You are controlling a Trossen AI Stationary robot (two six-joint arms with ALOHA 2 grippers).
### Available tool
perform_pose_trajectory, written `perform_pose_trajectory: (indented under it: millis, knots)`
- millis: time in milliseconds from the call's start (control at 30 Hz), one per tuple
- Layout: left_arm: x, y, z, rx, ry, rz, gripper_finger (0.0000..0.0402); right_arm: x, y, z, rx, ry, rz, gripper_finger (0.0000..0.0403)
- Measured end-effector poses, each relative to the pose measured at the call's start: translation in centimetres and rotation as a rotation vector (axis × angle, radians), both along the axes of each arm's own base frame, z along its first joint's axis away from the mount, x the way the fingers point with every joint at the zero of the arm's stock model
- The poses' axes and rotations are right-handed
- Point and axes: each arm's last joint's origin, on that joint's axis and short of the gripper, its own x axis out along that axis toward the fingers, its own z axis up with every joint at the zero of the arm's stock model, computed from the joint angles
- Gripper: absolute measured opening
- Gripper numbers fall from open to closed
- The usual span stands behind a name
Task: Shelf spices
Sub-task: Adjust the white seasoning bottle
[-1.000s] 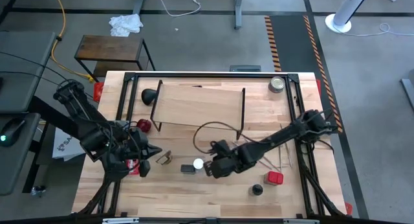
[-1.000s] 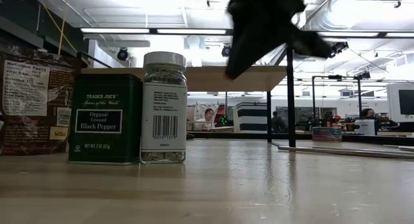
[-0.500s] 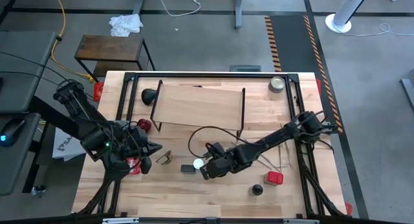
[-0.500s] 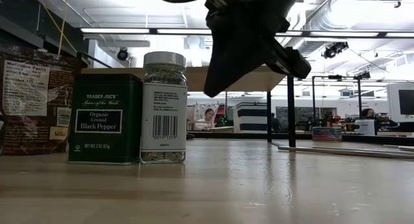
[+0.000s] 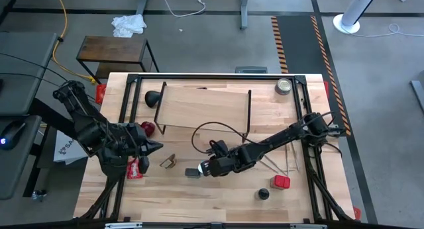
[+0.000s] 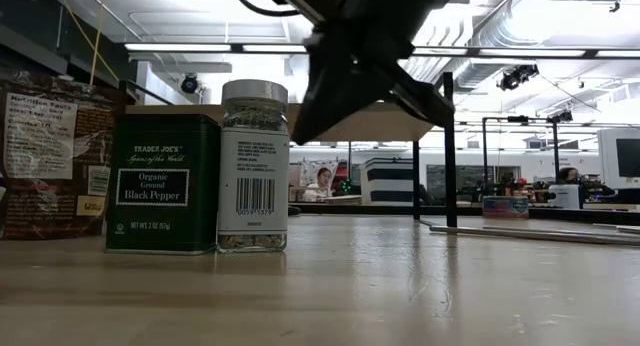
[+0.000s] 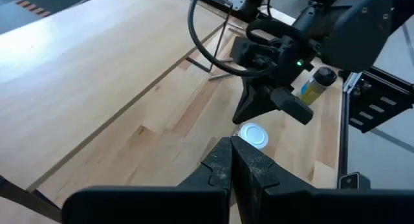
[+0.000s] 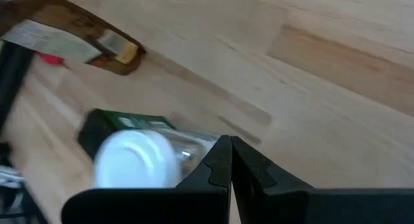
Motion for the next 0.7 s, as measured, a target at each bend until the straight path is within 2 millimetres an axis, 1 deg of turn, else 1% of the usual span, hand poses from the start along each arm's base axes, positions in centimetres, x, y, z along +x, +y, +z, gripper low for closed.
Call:
perform_pose_trajectory:
  millis: [133, 233, 333, 467, 567, 700]
  knots:
    - [-0.4, 0.5, 0.5, 0.007, -0.011, -0.018, 0.0, -0.1, 0.0, -0.1, 0.021, 0.022, 0.016, 0.0]
    - [-0.7, 0.8, 0.7, 0.011, -0.016, -0.03, 0.0, -0.7, 0.3, -0.3, 0.028, 0.063, -0.004, 0.0]
    - [-0.9, 0.9, 0.8, 0.008, -0.003, -0.054, 0.0, -0.9, 0.8, -0.4, 0.049, 0.067, -0.013, 0.0]
    - [-0.8, 0.7, 0.4, 0.023, 0.051, -0.094, 0.0, -0.9, 1.4, -0.3, 0.073, 0.045, -0.026, 0.0]
    - [-0.8, 0.5, 0.0, 0.028, 0.088, -0.091, 0.0, -0.6, 1.6, -0.5, 0.089, 0.019, -0.039, 0.0]
    - [-0.9, 0.4, -0.5, 0.0, 0.142, -0.078, 0.0, 0.2, 1.9, -1.8, 0.114, -0.003, -0.032, 0.0]
